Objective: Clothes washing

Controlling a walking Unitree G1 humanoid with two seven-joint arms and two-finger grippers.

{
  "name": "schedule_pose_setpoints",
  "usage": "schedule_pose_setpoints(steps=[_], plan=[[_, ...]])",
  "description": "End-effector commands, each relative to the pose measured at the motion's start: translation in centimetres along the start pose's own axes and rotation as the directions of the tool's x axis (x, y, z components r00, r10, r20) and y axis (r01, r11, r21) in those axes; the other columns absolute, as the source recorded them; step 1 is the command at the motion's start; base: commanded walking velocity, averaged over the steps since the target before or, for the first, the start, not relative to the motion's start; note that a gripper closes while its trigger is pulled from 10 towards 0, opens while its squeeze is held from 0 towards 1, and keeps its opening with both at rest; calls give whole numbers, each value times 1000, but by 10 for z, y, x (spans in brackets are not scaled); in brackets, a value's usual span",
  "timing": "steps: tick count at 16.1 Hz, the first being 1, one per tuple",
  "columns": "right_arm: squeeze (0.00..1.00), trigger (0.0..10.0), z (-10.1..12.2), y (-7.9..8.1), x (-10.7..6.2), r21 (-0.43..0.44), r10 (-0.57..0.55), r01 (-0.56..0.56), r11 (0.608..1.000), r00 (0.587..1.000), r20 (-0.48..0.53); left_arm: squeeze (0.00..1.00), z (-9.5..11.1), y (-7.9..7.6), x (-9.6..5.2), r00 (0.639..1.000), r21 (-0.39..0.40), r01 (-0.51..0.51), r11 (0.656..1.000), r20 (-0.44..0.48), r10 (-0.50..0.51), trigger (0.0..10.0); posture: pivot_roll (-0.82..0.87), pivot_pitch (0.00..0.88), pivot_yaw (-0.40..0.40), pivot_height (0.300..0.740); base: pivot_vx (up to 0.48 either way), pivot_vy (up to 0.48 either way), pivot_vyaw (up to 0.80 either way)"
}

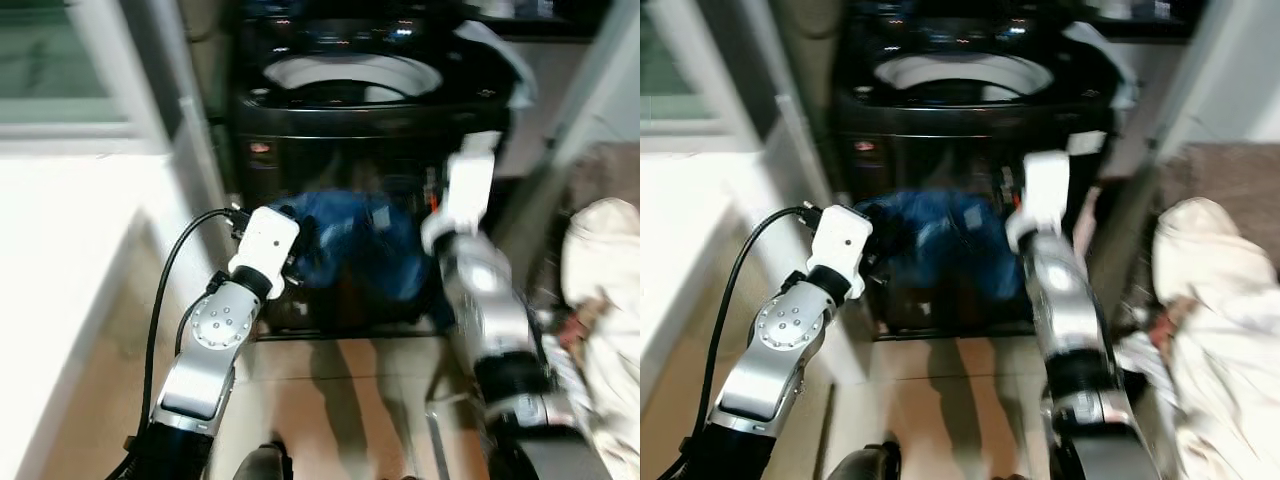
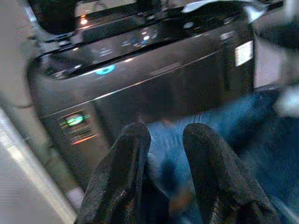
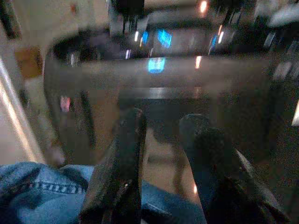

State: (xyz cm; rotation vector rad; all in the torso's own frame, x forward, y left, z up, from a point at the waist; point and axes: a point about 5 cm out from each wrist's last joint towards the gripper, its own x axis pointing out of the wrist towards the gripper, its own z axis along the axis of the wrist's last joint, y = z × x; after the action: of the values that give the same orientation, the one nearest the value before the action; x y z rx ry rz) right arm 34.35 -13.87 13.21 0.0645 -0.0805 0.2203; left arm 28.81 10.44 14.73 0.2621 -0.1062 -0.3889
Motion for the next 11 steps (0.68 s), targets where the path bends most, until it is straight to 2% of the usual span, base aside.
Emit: schedule_pose_setpoints(steps=[1,4,5,8,11], plan=[[0,0,6,-4,2,-1,-17,17,1000,1000,17,0,3,-1,-1,1000,10,-1,1000,7,1,10000,-4,42,14,740,0,0,681],[0,0,0,-6,-1,6,-25,25,1000,1000,-2,0,3,-1,-1,1000,13,8,1000,5,-9,10000,-7,43,20,740,0,0,688],[137,0,-3,-6,-2,4,-28,28,1000,1000,-13,0,3,-1,0,1000,15,11,1000,6,-12,10000,-7,44,21,740,0,0,694],[39,0,-17,-8,-6,5,-44,44,999,997,-63,0,2,-1,0,1000,21,15,1000,1,-15,10000,-7,44,22,740,0,0,700],[31,0,-19,-10,-6,-3,-45,45,999,996,-74,0,2,-2,-1,1000,21,14,1000,-2,-14,10000,-5,45,19,740,0,0,698]])
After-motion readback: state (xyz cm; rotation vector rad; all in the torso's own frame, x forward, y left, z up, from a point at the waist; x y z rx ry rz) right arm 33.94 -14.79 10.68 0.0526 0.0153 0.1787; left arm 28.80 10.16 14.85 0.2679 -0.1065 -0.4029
